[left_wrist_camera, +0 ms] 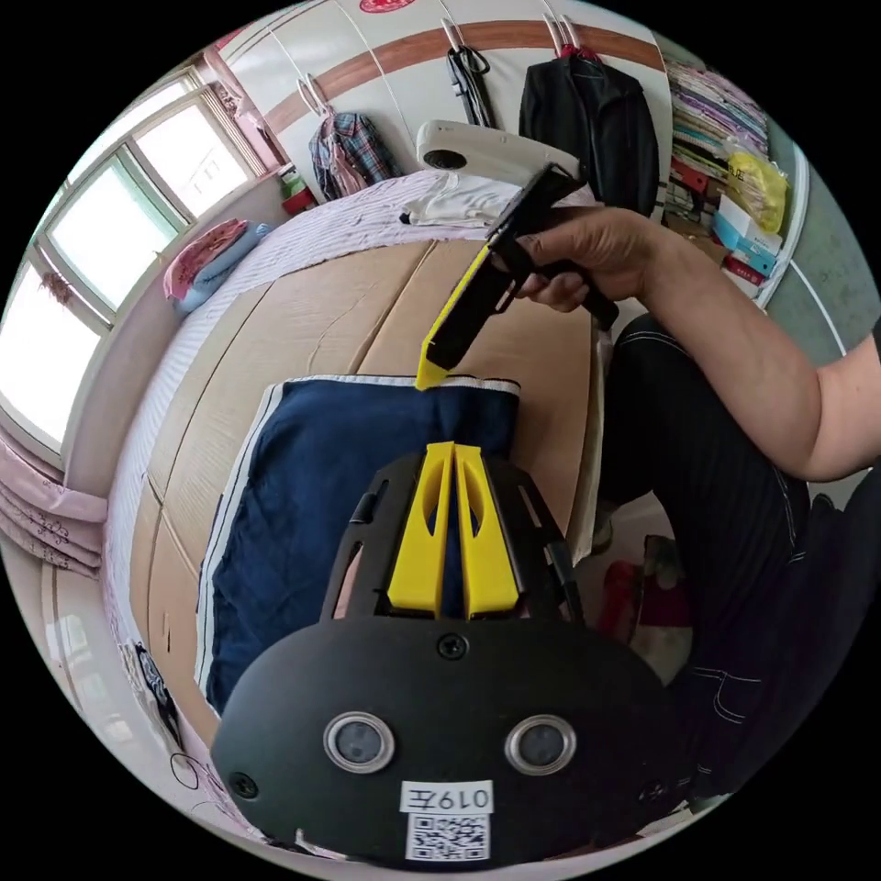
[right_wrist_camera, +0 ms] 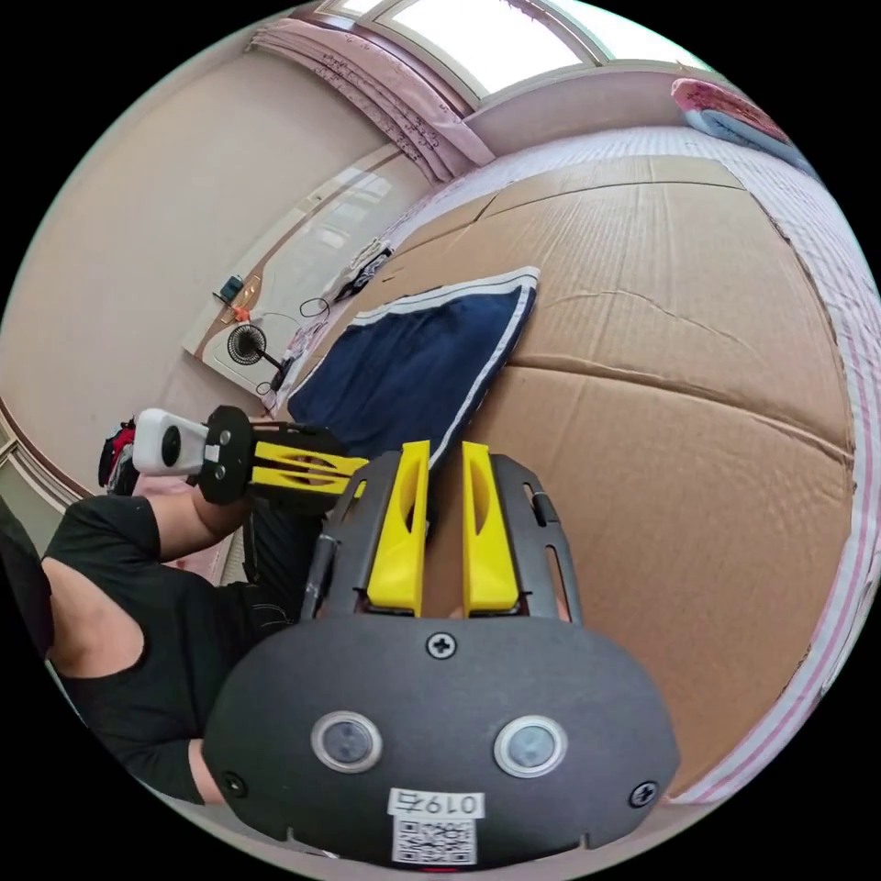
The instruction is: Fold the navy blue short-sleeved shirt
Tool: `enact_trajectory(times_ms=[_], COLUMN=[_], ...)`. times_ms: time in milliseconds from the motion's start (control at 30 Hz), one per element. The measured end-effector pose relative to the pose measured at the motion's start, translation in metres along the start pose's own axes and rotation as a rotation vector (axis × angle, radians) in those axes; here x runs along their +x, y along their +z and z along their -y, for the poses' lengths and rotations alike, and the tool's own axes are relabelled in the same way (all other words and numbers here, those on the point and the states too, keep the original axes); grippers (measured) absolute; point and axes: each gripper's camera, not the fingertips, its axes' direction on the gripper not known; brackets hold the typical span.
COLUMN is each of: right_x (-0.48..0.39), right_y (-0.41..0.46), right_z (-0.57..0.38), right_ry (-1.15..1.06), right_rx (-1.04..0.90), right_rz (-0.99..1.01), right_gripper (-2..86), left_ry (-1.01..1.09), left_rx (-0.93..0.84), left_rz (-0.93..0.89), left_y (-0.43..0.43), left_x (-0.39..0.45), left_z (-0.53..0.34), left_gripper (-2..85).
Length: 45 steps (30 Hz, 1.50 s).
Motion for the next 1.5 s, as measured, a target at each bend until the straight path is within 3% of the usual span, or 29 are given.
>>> enact_trajectory(times_ms=[200,267,367,500,667,900,1233,1333,1500], right_x=[0.066,0.102,0.139,0.198,0.327,0.467,0.599,0.632,0.638], right_y=[-0.035,-0.025,-0.006,0.012,0.060,0.103,0.149,0.138,0.153], right_z=[0.037,0.075,0.148,0.224,0.277,0.288,0.276,0.248,0.181], right_ry=[0.127,0.207,0.213,0.236,0.281,0.331,0.159,0.110,-0.140], right_rx=[0.223,0.200,0.103,0.040,-0.037,-0.035,-0.007,0.082,0.158], right_rz=[0.019,0.000,-0.084,-0.199,-0.006,0.110,-0.265,-0.307,-0.157], right_gripper=[8.8,9.7,9.9,9.3,10.2,2.4,1.6,0.4,1.8], left_ry=[-0.129,-0.091,-0.081,-0.266,-0.482,-0.894,-1.077,-1.171,-1.236], left_rx=[0.177,0.189,0.167,0.279,0.330,0.523,0.415,0.411,0.435], left_rz=[0.057,0.046,0.227,0.478,0.627,0.509,0.631,0.560,0.257], left_y=[-0.088,-0.111,-0.144,-0.201,-0.278,-0.365,-0.423,-0.439,-0.443], left_x=[-0.009,-0.005,-0.004,-0.047,-0.123,-0.233,-0.324,-0.358,-0.427], left_z=[-0.097,-0.133,-0.201,-0.306,-0.410,-0.587,-0.701,-0.746,-0.821], left_gripper=[0.5,0.5,0.4,0.5,0.7,0.8,0.8,0.8,0.9])
